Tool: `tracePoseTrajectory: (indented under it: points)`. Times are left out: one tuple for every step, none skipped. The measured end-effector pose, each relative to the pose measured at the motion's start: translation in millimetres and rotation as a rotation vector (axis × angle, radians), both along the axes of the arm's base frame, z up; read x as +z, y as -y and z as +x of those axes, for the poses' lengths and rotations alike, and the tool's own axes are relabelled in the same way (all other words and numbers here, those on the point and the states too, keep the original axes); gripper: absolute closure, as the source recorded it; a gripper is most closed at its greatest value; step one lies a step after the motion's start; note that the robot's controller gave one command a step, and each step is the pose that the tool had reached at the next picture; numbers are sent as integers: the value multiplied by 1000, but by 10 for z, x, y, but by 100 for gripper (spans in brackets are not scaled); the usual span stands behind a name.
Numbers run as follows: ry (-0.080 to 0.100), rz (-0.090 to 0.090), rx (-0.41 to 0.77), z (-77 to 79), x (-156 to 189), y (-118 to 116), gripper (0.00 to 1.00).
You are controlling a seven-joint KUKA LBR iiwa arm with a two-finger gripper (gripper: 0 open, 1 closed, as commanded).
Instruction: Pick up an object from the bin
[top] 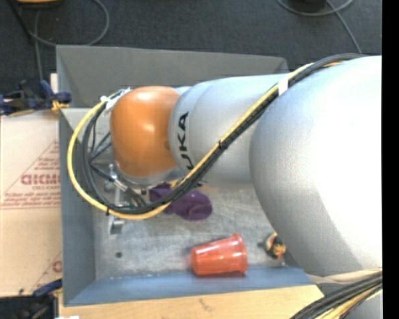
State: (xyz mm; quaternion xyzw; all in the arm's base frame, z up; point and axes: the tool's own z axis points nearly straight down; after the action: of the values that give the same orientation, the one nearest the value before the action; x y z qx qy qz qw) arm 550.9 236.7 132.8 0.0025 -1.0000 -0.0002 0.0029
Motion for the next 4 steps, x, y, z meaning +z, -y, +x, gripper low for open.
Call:
tracePoseTrajectory:
  points:
    - [7,2,-4,22,47,8,0]
    - [16,6,-75,335,-203,19,0]
    - [11,0,-75,987,-419,231,0]
    - [8,0,-76,992,-433,249,0]
